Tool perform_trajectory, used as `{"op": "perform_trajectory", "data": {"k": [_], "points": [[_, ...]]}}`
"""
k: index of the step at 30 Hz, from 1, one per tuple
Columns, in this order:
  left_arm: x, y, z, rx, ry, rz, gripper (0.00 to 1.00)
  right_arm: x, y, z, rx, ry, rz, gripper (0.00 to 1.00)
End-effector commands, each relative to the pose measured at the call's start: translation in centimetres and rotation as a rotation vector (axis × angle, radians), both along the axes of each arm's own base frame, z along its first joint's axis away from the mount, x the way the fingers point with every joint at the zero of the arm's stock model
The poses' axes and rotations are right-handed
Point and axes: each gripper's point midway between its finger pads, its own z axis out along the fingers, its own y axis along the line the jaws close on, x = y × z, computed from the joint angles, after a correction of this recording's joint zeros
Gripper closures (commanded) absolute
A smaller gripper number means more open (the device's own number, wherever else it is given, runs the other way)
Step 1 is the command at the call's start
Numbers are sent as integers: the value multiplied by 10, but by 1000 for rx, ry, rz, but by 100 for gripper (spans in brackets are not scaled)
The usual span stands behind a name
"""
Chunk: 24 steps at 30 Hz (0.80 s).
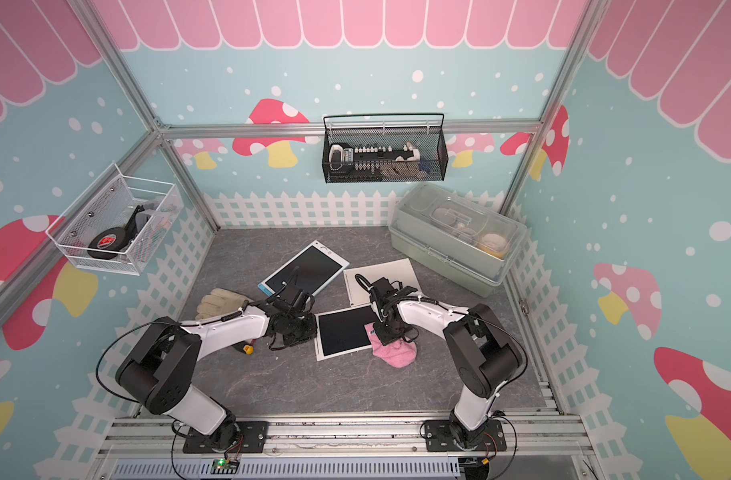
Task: Wipe the drawing tablet
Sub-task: Wipe the dirt from the drawing tablet.
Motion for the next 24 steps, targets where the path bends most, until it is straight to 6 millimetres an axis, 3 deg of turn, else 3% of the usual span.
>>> {"op": "perform_trajectory", "data": {"k": [1, 3, 7, 9, 14, 15, 20, 22, 24], "points": [[-46, 39, -44, 181, 191, 3, 98, -39, 5, -25, -67, 137, 42, 100], [-46, 39, -43, 181, 190, 3, 98, -34, -8, -26, -86, 125, 12, 100], [-46, 39, -44, 181, 193, 3, 98, -14, -56, -26, -96, 129, -122, 100], [-46, 39, -44, 181, 192, 2, 98, -10, -50, -23, -71, 127, -109, 100], [-44, 38, -44, 180, 193, -1, 98, -27, -6, -27, -49, 153, -21, 100], [-44, 38, -44, 179, 191, 0, 98, -29, -6, -29, -47, 156, -24, 100], [-44, 38, -43, 177, 192, 3, 98, -17, -43, -31, -69, 146, -107, 100], [-45, 38, -43, 178, 193, 3, 98, -16, -44, -29, -65, 146, -106, 100], [-45, 38, -43, 179, 191, 2, 98, -19, -32, -27, -37, 154, -96, 100]]}}
